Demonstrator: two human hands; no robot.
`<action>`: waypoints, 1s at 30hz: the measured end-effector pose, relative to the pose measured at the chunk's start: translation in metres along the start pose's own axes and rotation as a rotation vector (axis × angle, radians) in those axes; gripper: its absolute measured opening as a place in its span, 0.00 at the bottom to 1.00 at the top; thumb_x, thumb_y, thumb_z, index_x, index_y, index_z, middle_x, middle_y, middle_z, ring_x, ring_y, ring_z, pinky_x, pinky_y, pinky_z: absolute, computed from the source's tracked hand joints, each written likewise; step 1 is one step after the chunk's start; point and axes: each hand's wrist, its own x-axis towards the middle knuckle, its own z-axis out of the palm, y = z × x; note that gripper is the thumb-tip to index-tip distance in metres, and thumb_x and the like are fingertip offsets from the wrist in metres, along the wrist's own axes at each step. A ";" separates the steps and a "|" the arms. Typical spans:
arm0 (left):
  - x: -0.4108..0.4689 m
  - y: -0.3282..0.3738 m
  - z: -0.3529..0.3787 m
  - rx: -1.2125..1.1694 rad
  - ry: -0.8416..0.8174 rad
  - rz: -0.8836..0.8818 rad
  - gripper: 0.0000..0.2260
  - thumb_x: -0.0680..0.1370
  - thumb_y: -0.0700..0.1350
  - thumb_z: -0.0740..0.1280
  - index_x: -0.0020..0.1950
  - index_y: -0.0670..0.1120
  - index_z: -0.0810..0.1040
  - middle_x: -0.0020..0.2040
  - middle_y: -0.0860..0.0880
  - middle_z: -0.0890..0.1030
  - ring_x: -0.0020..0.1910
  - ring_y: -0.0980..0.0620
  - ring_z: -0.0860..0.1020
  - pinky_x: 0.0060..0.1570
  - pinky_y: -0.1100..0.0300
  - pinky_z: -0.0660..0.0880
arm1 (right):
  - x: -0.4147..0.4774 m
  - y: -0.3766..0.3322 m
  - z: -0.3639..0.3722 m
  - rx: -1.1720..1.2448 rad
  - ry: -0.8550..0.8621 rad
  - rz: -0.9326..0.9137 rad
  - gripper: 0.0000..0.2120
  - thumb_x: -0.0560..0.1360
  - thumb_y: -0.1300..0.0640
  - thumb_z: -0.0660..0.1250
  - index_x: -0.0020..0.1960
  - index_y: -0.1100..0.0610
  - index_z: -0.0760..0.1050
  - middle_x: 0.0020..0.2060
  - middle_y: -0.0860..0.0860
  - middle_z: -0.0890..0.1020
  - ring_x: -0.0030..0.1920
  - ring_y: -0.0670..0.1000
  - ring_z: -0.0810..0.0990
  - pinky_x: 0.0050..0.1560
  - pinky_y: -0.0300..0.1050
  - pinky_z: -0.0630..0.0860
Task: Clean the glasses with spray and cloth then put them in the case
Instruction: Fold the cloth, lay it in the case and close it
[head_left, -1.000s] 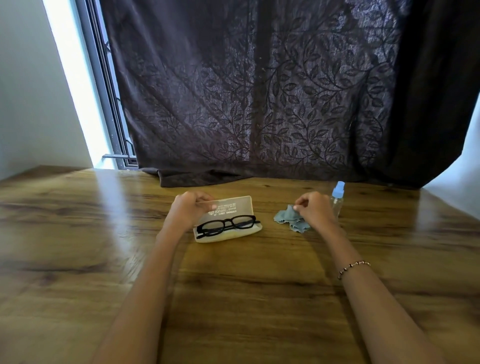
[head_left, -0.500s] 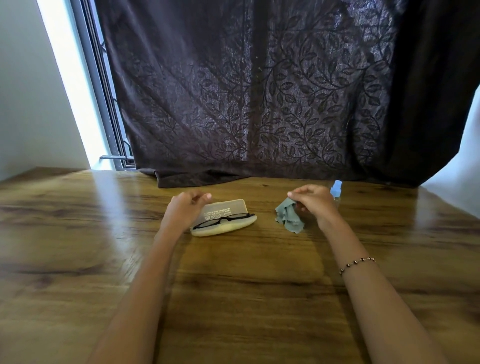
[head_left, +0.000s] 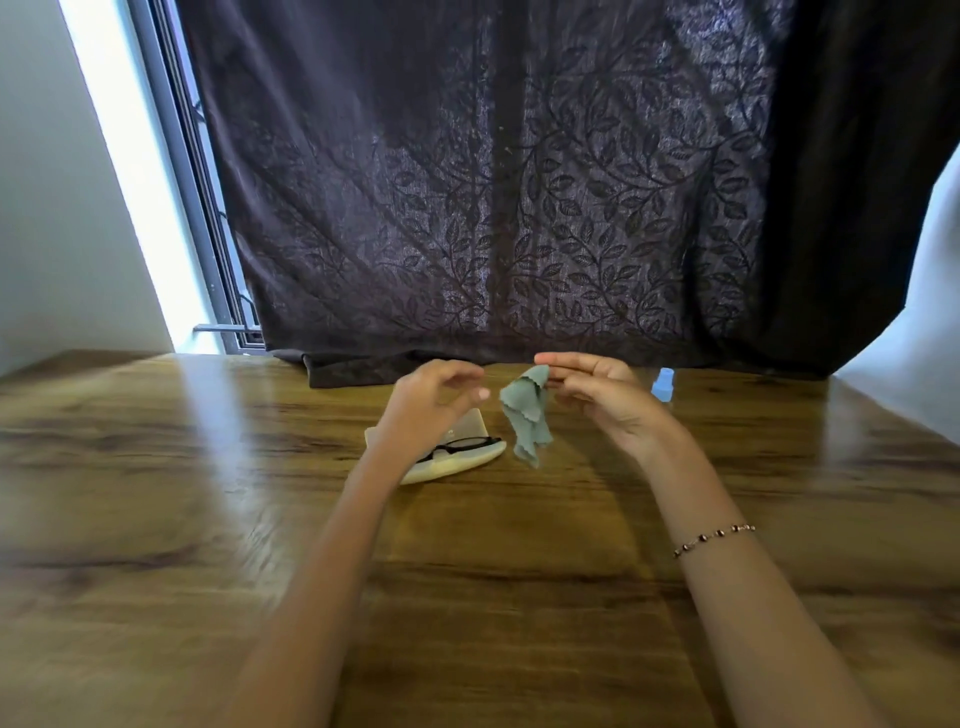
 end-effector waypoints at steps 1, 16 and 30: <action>0.004 0.006 0.006 -0.010 -0.055 0.013 0.15 0.73 0.47 0.72 0.59 0.48 0.79 0.53 0.53 0.80 0.52 0.60 0.76 0.50 0.77 0.68 | -0.001 -0.002 0.003 0.012 0.005 -0.025 0.17 0.73 0.74 0.62 0.53 0.58 0.81 0.47 0.54 0.85 0.48 0.47 0.83 0.49 0.38 0.77; 0.022 0.028 0.012 -0.515 -0.289 -0.058 0.15 0.75 0.36 0.69 0.61 0.44 0.77 0.53 0.48 0.82 0.49 0.61 0.81 0.46 0.69 0.76 | -0.007 -0.021 0.010 0.442 0.064 0.006 0.09 0.76 0.56 0.66 0.51 0.61 0.80 0.41 0.53 0.84 0.42 0.48 0.84 0.47 0.46 0.82; 0.025 0.026 0.005 -0.119 0.210 -0.029 0.05 0.78 0.45 0.66 0.47 0.48 0.82 0.40 0.51 0.82 0.41 0.55 0.81 0.40 0.64 0.79 | -0.006 -0.015 0.008 -0.343 0.261 -0.199 0.13 0.67 0.63 0.77 0.50 0.55 0.80 0.38 0.49 0.85 0.37 0.44 0.83 0.42 0.36 0.78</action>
